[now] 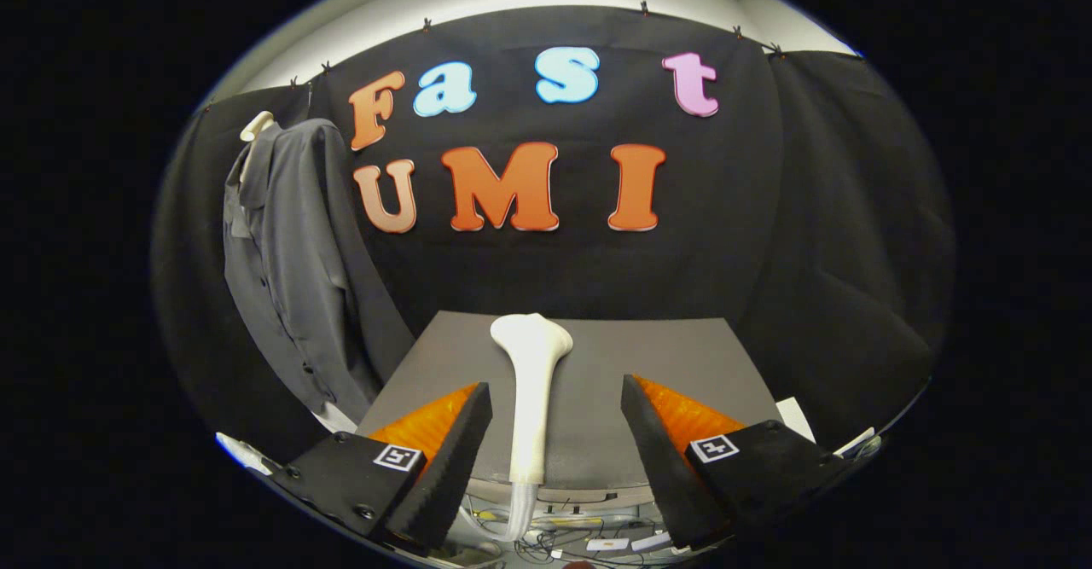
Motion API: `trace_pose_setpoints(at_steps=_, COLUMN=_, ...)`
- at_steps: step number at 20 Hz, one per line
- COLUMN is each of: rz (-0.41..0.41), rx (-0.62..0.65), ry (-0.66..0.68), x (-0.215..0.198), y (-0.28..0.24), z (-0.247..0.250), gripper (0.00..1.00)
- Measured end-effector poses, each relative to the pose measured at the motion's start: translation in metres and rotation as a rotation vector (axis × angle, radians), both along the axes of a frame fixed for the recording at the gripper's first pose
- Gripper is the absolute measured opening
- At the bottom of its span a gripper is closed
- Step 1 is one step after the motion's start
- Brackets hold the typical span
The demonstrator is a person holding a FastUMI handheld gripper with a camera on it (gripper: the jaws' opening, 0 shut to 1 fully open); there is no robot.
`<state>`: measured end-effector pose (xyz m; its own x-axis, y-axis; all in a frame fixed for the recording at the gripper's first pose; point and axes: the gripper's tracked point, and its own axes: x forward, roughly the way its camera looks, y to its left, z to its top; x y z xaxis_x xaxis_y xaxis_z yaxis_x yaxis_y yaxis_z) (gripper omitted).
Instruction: Iron the clothes twice with a garment steamer, once on the left side and once on the right side.
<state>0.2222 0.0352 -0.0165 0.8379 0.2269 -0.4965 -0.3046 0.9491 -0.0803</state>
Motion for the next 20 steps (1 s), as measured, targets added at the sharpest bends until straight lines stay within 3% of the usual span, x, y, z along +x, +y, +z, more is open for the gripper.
trace_pose_setpoints(at_steps=8, rz=-0.028, rx=0.013, ry=0.251, x=0.06, y=0.011, z=-0.058, gripper=0.99)
trace_pose_setpoints(at_steps=18, rz=-0.056, rx=0.032, ry=0.475, x=0.093, y=0.035, z=-0.116, gripper=0.97)
trace_pose_setpoints(at_steps=20, rz=-0.073, rx=0.016, ry=0.5, x=0.095, y=0.031, z=-0.121, gripper=0.89)
